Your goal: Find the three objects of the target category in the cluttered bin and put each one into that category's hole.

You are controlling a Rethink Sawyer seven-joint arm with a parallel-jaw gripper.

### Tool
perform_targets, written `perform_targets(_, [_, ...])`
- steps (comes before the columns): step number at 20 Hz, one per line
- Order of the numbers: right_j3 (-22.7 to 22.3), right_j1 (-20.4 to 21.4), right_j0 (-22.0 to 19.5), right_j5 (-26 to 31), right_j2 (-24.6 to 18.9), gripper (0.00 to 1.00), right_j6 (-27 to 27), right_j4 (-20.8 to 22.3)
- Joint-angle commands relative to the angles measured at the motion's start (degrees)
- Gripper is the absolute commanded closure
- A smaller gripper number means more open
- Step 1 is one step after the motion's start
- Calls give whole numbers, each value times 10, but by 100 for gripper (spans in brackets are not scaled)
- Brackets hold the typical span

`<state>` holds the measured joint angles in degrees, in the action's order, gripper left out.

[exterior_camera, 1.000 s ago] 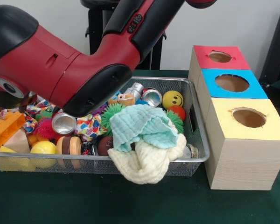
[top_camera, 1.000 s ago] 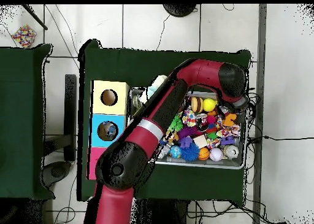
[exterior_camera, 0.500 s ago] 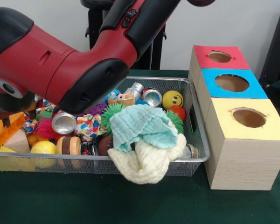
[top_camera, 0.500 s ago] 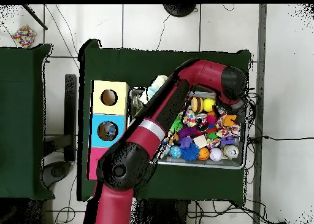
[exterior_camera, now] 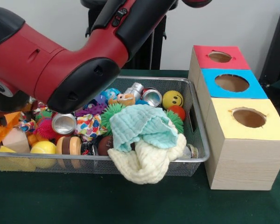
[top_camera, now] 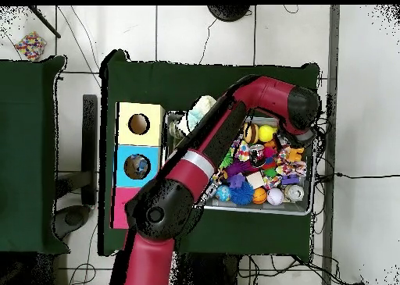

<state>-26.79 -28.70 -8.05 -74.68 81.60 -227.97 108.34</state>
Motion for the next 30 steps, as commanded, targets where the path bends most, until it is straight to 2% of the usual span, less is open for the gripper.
perform_targets(1, [24, -32, -32, 21, 46, 0, -286, -22])
perform_targets(8, [12, -42, -35, 20, 67, 0, -305, -15])
perform_targets(16, [0, -43, -20, 34, 38, 0, -290, -39])
perform_targets(26, [0, -55, -22, 56, 36, 0, -294, -43])
perform_targets(28, [-2, -52, -19, 56, 31, 0, -276, -45])
perform_targets(30, [-15, -35, -5, 53, 10, 0, -198, -48])
